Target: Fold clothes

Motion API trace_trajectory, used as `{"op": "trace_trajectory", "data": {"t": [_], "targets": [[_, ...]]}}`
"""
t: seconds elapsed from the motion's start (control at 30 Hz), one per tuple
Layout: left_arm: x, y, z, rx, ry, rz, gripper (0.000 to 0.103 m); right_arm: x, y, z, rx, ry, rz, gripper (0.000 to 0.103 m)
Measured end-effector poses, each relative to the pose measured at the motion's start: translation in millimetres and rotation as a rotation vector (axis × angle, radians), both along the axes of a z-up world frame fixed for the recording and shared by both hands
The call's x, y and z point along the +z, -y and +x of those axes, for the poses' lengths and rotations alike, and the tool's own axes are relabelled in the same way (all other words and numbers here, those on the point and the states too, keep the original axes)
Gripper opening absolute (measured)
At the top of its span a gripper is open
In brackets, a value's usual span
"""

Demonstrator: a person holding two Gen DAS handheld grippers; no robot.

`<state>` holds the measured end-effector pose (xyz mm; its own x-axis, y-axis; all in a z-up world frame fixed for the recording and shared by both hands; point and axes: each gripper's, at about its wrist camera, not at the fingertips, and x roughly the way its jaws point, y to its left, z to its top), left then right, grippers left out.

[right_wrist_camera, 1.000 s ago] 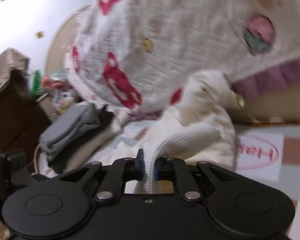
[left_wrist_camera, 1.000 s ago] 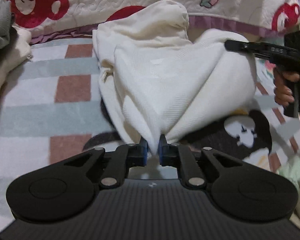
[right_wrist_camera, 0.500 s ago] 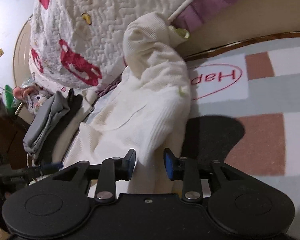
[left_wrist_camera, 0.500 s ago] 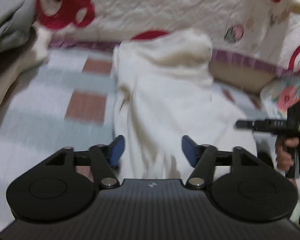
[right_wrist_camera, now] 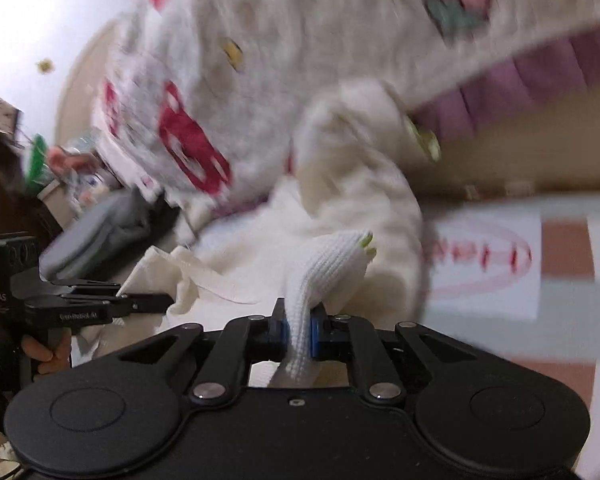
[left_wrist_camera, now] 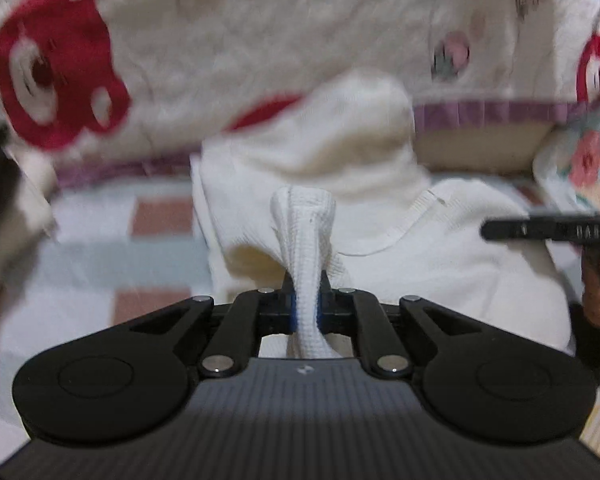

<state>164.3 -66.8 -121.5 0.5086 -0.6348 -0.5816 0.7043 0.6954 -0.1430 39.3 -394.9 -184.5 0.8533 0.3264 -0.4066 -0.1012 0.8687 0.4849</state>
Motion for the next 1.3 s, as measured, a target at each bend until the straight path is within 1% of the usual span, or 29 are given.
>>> {"op": "trace_trajectory", "data": {"t": [0.07,0.13,0.17,0.23,0.27,0.3,0.33,0.37,0.4,0.43,0.5,0.57,0.6,0.63,0.7,0.73,0.77,0.8,0.83,0.9,0.93,0.97,1.03,1.07,1.1,1.2,1.23,1.27,1.3], "targets": [[5.6,-1.7,6.7,0.025,0.017,-0.024,0.008,6.4,-2.2,-4.2,-0.006,0.059,-0.019,0.013],[-7.6,-0.3,20.4,0.090,0.029,0.000,0.018,3.2,0.6,5.3,-0.045,0.042,-0.026,0.013],[-17.9,0.2,28.2,0.141,0.020,0.043,0.019,1.1,1.9,11.0,-0.066,0.024,-0.034,0.013],[-38.0,0.9,43.6,0.242,0.001,0.125,0.017,-6.3,3.1,26.8,-0.113,-0.064,-0.071,0.013],[-36.3,-9.9,45.2,0.278,-0.033,0.079,0.016,-9.0,1.7,31.6,-0.125,-0.094,-0.087,0.014],[-34.3,-20.8,46.5,0.312,-0.067,0.032,0.017,-9.0,-1.3,33.4,-0.136,-0.116,-0.110,0.017],[-27.5,-33.3,43.2,0.322,-0.091,-0.034,0.021,-6.1,-5.9,32.2,-0.155,-0.134,-0.149,0.027],[-21.5,-42.5,35.9,0.312,-0.122,-0.079,0.025,-2.8,-10.0,29.7,-0.172,-0.147,-0.187,0.040],[-15.6,-51.6,28.6,0.301,-0.154,-0.124,0.036,1.9,-12.6,23.4,-0.186,-0.149,-0.220,0.043],[-9.8,-60.5,21.1,0.290,-0.185,-0.168,0.044,6.2,-14.1,15.7,-0.200,-0.148,-0.238,0.043],[-4.6,-64.5,-1.3,0.228,-0.230,-0.206,0.047,11.9,-10.9,-8.3,-0.215,-0.134,-0.185,0.043],[-9.8,-61.8,-18.1,0.179,-0.245,-0.192,0.058,11.3,-6.4,-37.2,-0.189,-0.109,-0.030,0.043],[-16.0,-56.8,-20.1,0.176,-0.242,-0.171,0.064,8.2,-6.7,-48.7,-0.165,-0.104,0.034,0.043],[-22.2,-51.6,-22.0,0.175,-0.239,-0.148,0.064,4.1,-9.3,-56.6,-0.142,-0.113,0.064,0.043],[-35.2,-39.0,-16.7,0.233,-0.261,-0.051,0.064,-4.3,-15.3,-70.6,-0.098,-0.133,0.109,0.044],[-39.1,-33.9,-15.3,0.281,-0.265,0.033,0.062,-8.7,-21.0,-72.0,-0.087,-0.153,0.082,0.047],[-39.3,-33.8,-16.8,0.305,-0.234,0.073,0.056,-12.9,-26.5,-72.9,-0.077,-0.168,0.058,0.049],[-39.5,-33.6,-18.4,0.329,-0.202,0.113,0.047,-16.3,-31.3,-72.4,-0.068,-0.170,0.042,0.049],[-39.6,-33.7,-20.0,0.353,-0.172,0.151,0.043,-19.3,-35.6,-72.2,-0.053,-0.168,0.034,0.049],[-34.7,-42.4,-27.1,0.346,-0.203,0.116,0.043,-22.5,-44.1,-72.1,-0.011,-0.159,0.004,0.049],[-32.2,-46.7,-30.7,0.343,-0.218,0.099,0.036,-23.3,-48.2,-72.2,0.014,-0.153,-0.014,0.037],[-29.8,-51.0,-34.3,0.339,-0.233,0.082,0.033,-24.0,-51.1,-72.1,0.032,-0.151,-0.030,0.024],[-24.9,-59.7,-41.4,0.332,-0.263,0.047,0.033,-24.6,-50.1,-71.4,0.035,-0.165,-0.046,0.022],[-22.4,-64.1,-45.0,0.329,-0.278,0.030,0.036,-24.9,-49.6,-71.0,0.036,-0.172,-0.054,0.022],[-19.9,-68.4,-48.6,0.325,-0.293,0.013,0.043,-25.0,-48.8,-71.0,0.037,-0.177,-0.057,0.022],[-12.6,-81.1,-59.4,0.313,-0.336,-0.037,0.044,-23.8,-49.0,-71.3,0.047,-0.177,-0.052,0.025],[-10.9,-77.2,-66.1,0.264,-0.300,-0.006,0.044,-23.8,-50.0,-72.4,0.053,-0.177,-0.056,0.028],[-9.5,-71.3,-73.0,0.215,-0.241,0.053,0.046,-23.6,-51.2,-73.2,0.060,-0.177,-0.061,0.030],[-9.7,-61.8,-80.5,0.154,-0.162,0.144,0.049,-22.7,-52.7,-73.5,0.068,-0.176,-0.071,0.032]]}}
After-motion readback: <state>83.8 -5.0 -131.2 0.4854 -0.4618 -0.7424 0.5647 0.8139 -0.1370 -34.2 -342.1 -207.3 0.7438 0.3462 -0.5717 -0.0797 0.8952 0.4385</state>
